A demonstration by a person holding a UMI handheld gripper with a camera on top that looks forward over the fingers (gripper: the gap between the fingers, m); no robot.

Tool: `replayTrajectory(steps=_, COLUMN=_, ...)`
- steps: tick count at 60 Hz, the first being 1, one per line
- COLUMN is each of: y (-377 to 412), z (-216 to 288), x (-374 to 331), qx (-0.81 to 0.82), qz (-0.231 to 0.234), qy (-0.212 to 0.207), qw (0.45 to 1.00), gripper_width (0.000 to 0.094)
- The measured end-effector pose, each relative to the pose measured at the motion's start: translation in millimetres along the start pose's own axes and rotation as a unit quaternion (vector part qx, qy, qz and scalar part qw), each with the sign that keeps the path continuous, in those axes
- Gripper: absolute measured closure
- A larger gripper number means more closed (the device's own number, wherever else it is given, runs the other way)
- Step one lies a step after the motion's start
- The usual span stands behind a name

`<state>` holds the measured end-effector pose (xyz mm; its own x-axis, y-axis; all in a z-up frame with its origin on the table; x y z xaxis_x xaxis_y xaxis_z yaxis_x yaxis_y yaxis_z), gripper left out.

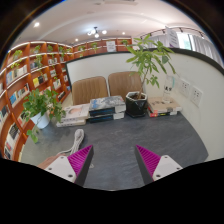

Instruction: Unplug charger

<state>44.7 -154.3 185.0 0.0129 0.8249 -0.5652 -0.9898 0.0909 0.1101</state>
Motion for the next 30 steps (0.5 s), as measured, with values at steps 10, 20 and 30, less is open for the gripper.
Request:
replayTrajectory(steps=10, y=-2.0, z=-10.8, x=-3.9, qx=-0.01, qz=-0.023, qy=0.032, qw=0.999, gripper_width=0.0094)
replayTrajectory(steps=20, y=9.6, z=-7.8, x=-12.9, qx=-0.021, qz=-0.011, qy=0.036, qw=0.999, gripper_width=0.0088)
replayTrajectory(steps=30, y=17.9, z=9.0, x=-27.2, qx=-0.046, qz=0.016, qy=0.014, qw=0.999, gripper_width=0.0086)
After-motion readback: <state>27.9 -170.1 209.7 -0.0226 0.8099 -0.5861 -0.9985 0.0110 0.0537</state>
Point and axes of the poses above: the point between the fingertips, and its own axes, seen from behind it with the camera up: y to the left, z up, x forward, the way the camera looks, the point moved 8 cm from there along -x, backward, against the way the camera looks, and after that the axes turned 1 degree about -y, right-handed, at the moved point
